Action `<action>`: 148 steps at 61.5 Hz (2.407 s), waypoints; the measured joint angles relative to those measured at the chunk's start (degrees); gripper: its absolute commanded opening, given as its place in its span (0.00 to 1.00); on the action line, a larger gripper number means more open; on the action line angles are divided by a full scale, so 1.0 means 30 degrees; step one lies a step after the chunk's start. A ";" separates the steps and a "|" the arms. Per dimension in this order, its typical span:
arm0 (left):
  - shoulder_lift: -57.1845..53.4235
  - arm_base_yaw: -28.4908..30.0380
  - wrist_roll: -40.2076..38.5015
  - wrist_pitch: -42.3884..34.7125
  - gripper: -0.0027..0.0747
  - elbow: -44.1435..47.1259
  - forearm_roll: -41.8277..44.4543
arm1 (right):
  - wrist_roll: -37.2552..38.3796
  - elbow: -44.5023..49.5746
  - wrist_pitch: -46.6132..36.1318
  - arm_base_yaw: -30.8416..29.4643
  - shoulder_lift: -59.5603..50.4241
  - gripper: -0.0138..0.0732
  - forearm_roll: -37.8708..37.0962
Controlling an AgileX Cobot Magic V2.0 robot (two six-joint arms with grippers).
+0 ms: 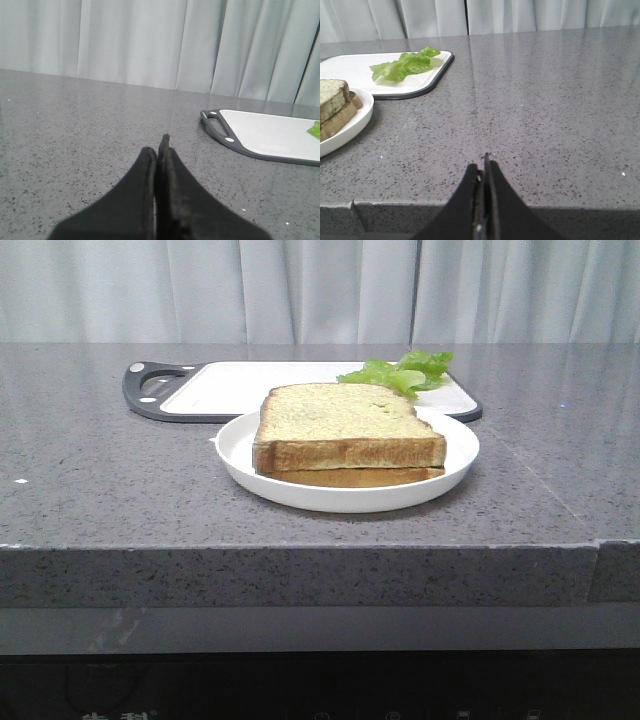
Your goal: Left arm grabs bread, right arm adds lettuce
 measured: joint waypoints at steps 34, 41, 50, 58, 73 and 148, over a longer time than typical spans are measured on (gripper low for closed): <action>0.0000 0.0000 0.0000 0.0000 0.01 0.0000 0.0000 | 0.0000 0.0000 0.0000 0.0000 0.0000 0.02 0.0000; 0.0000 0.0000 0.0000 0.0000 0.01 0.0000 0.0000 | 0.0000 0.0000 0.0000 0.0000 0.0000 0.02 0.0000; 0.0000 0.0000 0.0000 0.0000 0.01 0.0000 0.0000 | 0.0000 0.0000 -0.0044 0.0000 0.0000 0.02 0.0000; 0.0000 0.0000 0.0000 -0.0749 0.01 0.0000 0.0000 | 0.0000 0.0000 -0.0316 0.0000 0.0000 0.02 0.0000; 0.0000 0.0000 0.0000 -0.0145 0.01 -0.2106 -0.0346 | 0.0000 -0.1685 0.0241 0.0000 0.0000 0.02 0.0000; 1.3154 0.0000 0.0000 1.1148 0.56 -1.3455 0.0390 | 0.0000 -1.3219 0.8705 0.0000 1.2832 0.45 -0.0114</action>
